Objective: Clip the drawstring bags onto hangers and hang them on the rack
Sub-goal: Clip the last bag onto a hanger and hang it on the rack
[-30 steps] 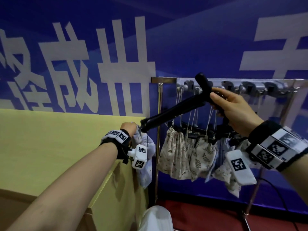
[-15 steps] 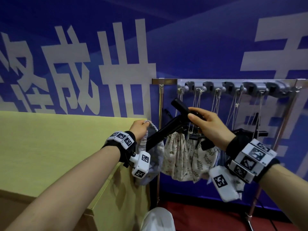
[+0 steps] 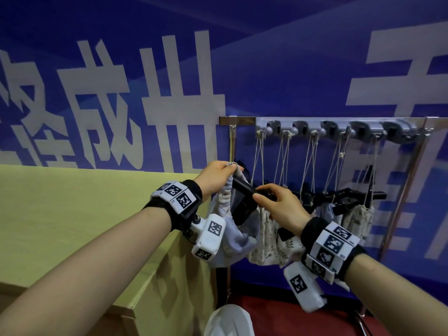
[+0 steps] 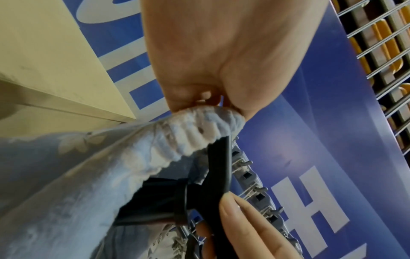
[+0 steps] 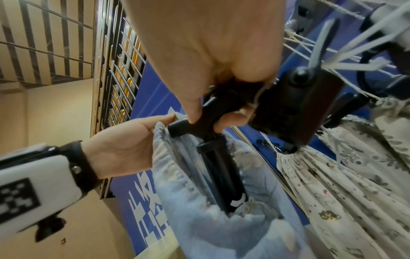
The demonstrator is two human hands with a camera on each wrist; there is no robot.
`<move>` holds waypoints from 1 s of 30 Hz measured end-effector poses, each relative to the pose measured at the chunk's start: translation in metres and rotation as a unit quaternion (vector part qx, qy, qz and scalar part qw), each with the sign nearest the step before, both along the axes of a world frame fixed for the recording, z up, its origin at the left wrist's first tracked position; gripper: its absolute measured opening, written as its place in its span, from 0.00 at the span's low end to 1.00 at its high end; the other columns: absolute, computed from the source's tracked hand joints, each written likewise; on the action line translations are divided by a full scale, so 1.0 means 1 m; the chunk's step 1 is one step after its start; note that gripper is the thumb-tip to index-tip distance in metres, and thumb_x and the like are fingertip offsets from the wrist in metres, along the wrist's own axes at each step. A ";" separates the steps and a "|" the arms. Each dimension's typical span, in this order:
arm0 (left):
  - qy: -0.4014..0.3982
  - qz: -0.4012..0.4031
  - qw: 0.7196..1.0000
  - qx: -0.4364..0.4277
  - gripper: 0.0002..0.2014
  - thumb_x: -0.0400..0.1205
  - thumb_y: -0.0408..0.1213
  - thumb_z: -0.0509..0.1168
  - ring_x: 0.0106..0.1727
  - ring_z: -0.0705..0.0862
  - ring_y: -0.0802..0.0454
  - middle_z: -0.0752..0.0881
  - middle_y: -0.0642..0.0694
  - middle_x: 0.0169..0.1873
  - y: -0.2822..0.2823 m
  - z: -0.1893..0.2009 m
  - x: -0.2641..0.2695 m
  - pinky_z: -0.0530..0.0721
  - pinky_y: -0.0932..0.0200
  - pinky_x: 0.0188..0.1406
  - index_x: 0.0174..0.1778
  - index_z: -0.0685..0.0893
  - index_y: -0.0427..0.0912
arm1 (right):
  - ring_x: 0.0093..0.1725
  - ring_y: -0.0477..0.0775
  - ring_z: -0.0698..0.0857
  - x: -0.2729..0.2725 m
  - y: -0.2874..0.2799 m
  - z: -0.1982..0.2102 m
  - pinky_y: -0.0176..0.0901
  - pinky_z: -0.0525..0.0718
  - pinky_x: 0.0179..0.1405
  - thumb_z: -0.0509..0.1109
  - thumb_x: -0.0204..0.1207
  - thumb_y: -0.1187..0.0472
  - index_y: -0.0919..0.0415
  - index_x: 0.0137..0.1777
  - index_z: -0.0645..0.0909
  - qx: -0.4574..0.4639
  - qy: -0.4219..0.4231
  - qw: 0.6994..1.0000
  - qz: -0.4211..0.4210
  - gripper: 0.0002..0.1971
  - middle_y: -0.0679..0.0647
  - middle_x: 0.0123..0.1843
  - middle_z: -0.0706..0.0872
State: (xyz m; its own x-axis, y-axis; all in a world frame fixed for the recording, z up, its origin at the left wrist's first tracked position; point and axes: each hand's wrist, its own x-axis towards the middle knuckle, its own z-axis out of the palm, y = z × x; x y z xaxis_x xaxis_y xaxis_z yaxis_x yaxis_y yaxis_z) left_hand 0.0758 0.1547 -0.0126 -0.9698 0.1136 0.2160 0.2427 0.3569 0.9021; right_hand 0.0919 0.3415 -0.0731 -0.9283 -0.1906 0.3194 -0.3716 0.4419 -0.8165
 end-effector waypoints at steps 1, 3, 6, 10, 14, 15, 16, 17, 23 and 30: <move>0.003 0.001 1.000 -0.005 0.15 0.87 0.36 0.53 0.50 0.83 0.48 0.87 0.36 0.50 0.001 0.001 0.002 0.82 0.63 0.46 0.51 0.86 0.37 | 0.48 0.47 0.86 0.000 0.000 -0.001 0.38 0.78 0.43 0.71 0.78 0.49 0.52 0.56 0.81 -0.005 0.002 1.000 -0.008 0.11 0.47 0.48 0.87; 0.009 0.002 1.000 -0.014 0.15 0.87 0.36 0.53 0.50 0.82 0.48 0.87 0.35 0.50 0.001 0.001 0.004 0.81 0.63 0.44 0.51 0.86 0.39 | 0.41 0.47 0.86 0.000 0.001 -0.002 0.35 0.79 0.36 0.73 0.76 0.48 0.53 0.52 0.82 -0.010 0.001 1.000 -0.017 0.11 0.48 0.46 0.88; 0.019 -0.008 0.999 -0.034 0.15 0.87 0.37 0.53 0.47 0.80 0.47 0.85 0.37 0.44 0.002 0.000 0.005 0.78 0.59 0.45 0.47 0.85 0.41 | 0.41 0.46 0.88 0.002 0.004 -0.004 0.41 0.86 0.39 0.74 0.74 0.47 0.52 0.49 0.83 0.003 0.009 1.000 -0.018 0.11 0.48 0.43 0.90; 0.099 0.020 0.983 -0.156 0.14 0.87 0.39 0.52 0.39 0.76 0.47 0.78 0.48 0.31 0.013 -0.009 0.005 0.72 0.55 0.38 0.36 0.76 0.45 | 0.44 0.43 0.87 0.004 -0.001 0.001 0.42 0.85 0.46 0.73 0.75 0.45 0.51 0.54 0.84 0.052 0.061 0.997 -0.002 0.13 0.46 0.45 0.89; 0.215 0.125 0.940 -0.233 0.14 0.88 0.44 0.50 0.33 0.74 0.42 0.74 0.48 0.27 0.017 -0.029 0.001 0.66 0.54 0.32 0.38 0.68 0.46 | 0.49 0.46 0.86 0.007 -0.009 0.008 0.48 0.85 0.48 0.68 0.75 0.39 0.48 0.58 0.81 0.165 0.148 0.975 -0.028 0.18 0.44 0.50 0.88; 0.222 0.141 0.937 -0.228 0.13 0.88 0.44 0.50 0.34 0.75 0.41 0.75 0.47 0.28 0.017 -0.031 -0.001 0.66 0.54 0.32 0.39 0.69 0.46 | 0.49 0.50 0.84 0.008 -0.010 0.009 0.50 0.83 0.48 0.68 0.75 0.40 0.50 0.58 0.80 0.228 0.223 0.945 -0.070 0.18 0.46 0.51 0.86; 0.219 0.155 0.938 -0.221 0.14 0.89 0.44 0.49 0.36 0.77 0.39 0.77 0.45 0.30 0.017 -0.032 -0.003 0.67 0.54 0.33 0.40 0.70 0.44 | 0.49 0.55 0.82 0.008 -0.010 0.011 0.50 0.78 0.48 0.70 0.74 0.42 0.52 0.57 0.80 0.296 0.308 0.896 -0.123 0.18 0.49 0.51 0.84; 0.213 0.171 0.939 -0.210 0.14 0.89 0.43 0.49 0.39 0.79 0.37 0.79 0.42 0.33 0.017 -0.032 -0.005 0.67 0.54 0.35 0.41 0.73 0.43 | 0.48 0.58 0.80 0.011 -0.010 0.014 0.50 0.73 0.48 0.71 0.73 0.45 0.55 0.56 0.80 0.332 0.382 0.846 -0.168 0.17 0.52 0.50 0.82; 0.165 0.261 0.943 -0.129 0.16 0.89 0.39 0.49 0.46 0.81 0.35 0.80 0.37 0.38 0.003 -0.028 -0.011 0.67 0.56 0.39 0.40 0.75 0.36 | 0.29 0.54 0.79 0.026 -0.012 -0.013 0.42 0.67 0.26 0.66 0.76 0.52 0.56 0.42 0.76 0.316 0.412 0.849 -0.093 0.08 0.50 0.34 0.81; 0.157 0.251 0.951 -0.089 0.15 0.89 0.40 0.50 0.44 0.79 0.41 0.80 0.42 0.38 0.002 -0.025 -0.012 0.69 0.57 0.41 0.40 0.75 0.39 | 0.49 0.58 0.87 0.001 -0.019 -0.048 0.45 0.83 0.40 0.71 0.72 0.55 0.54 0.52 0.80 0.219 0.025 0.972 -0.077 0.10 0.52 0.48 0.87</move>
